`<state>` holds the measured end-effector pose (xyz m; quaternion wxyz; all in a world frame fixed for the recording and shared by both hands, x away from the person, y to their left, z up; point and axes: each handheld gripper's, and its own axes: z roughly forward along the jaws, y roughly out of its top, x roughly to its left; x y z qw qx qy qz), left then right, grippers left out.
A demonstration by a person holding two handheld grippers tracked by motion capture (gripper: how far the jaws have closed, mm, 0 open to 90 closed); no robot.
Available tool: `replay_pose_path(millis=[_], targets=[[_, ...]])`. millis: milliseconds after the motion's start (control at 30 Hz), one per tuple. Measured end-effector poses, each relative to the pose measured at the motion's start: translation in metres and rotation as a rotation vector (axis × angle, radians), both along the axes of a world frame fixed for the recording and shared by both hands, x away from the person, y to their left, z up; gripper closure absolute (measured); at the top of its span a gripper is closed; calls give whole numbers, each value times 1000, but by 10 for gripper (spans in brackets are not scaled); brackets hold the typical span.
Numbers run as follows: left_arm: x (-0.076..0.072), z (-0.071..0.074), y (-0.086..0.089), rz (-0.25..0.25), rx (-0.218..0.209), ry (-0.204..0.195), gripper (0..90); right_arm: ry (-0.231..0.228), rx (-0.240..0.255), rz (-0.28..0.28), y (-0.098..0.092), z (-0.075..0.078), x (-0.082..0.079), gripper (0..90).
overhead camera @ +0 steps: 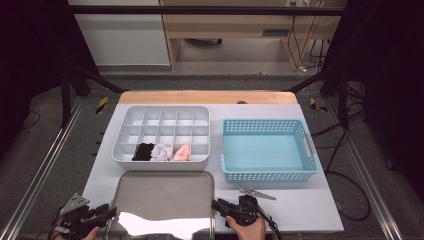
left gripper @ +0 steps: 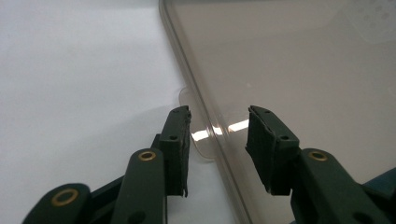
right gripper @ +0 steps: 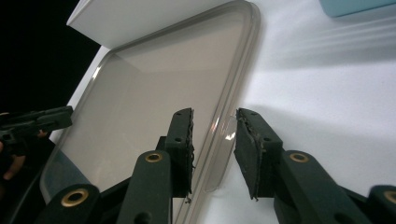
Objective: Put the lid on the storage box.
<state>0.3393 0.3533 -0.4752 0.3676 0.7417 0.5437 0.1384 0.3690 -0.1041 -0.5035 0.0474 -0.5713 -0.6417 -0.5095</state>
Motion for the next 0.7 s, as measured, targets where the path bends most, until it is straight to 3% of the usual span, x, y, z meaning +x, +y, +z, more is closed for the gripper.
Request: replay_pose_path(millis=[133, 367, 700], targets=[[0, 0, 0, -3, -2, 1, 584, -22, -25, 23, 0, 1, -2, 656], [0, 0, 0, -2, -1, 1, 585, -7, 3, 28, -2, -1, -14, 658], [0, 0, 0, 1, 0, 0, 585, 51, 50, -9, -3, -1, -11, 672]])
